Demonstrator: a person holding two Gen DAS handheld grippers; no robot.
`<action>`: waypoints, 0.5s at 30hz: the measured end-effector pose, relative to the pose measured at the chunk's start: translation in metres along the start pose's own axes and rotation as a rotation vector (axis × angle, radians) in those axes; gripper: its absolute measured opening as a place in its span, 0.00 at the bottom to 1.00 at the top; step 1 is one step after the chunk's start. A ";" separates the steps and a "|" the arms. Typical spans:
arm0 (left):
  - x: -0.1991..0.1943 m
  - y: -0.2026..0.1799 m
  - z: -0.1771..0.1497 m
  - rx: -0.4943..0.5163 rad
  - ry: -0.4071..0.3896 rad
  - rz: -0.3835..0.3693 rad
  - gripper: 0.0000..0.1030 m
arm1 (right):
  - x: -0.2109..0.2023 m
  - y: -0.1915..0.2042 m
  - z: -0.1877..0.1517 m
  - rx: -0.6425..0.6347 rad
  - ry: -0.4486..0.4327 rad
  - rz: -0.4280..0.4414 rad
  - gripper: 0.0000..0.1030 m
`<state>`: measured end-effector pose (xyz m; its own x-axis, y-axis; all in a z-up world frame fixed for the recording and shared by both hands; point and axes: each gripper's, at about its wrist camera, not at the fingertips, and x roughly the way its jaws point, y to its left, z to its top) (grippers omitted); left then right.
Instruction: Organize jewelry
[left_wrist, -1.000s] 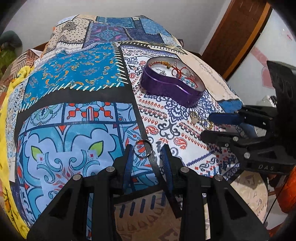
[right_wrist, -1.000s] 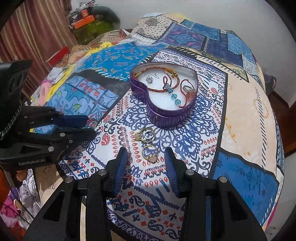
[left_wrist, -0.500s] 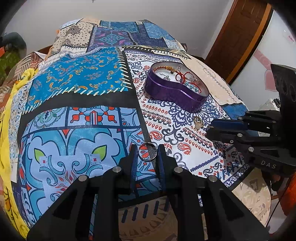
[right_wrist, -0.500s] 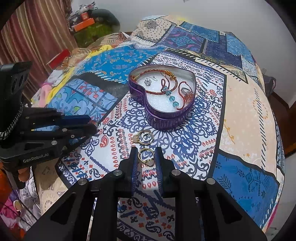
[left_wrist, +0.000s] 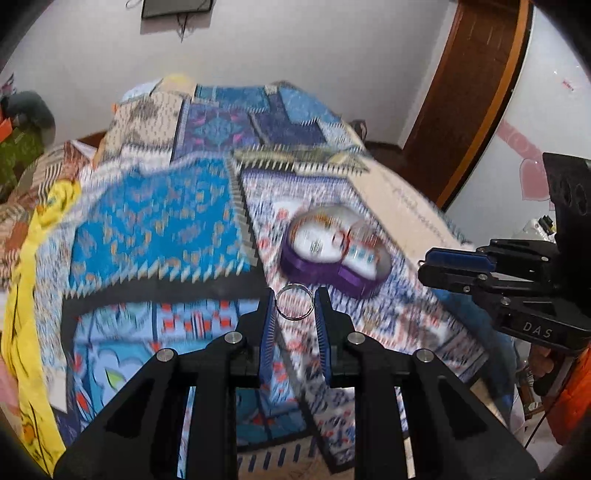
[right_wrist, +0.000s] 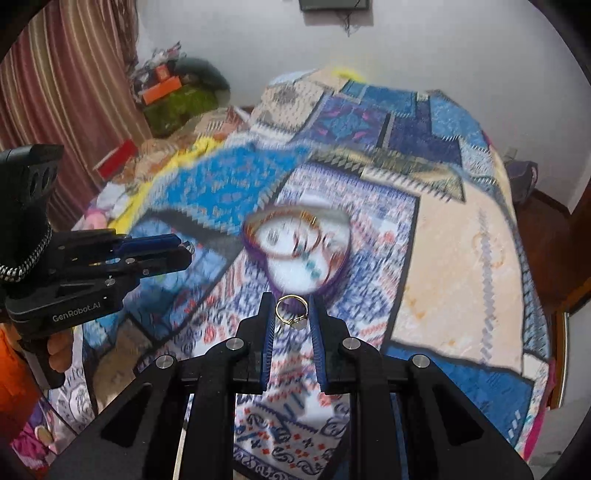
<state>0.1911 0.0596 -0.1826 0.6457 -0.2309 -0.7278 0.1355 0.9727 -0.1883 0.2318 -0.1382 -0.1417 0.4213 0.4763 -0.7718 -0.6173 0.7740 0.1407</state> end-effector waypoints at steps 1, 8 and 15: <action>-0.001 -0.001 0.004 0.004 -0.010 -0.002 0.20 | -0.003 -0.001 0.004 0.000 -0.013 -0.002 0.16; -0.004 -0.013 0.031 0.048 -0.068 -0.017 0.20 | -0.009 -0.005 0.022 -0.008 -0.068 -0.011 0.16; 0.013 -0.014 0.040 0.056 -0.064 -0.032 0.20 | 0.010 -0.010 0.031 -0.003 -0.058 -0.005 0.16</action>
<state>0.2275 0.0441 -0.1633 0.6866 -0.2621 -0.6781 0.1976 0.9649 -0.1729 0.2625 -0.1283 -0.1319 0.4624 0.4959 -0.7350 -0.6173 0.7752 0.1346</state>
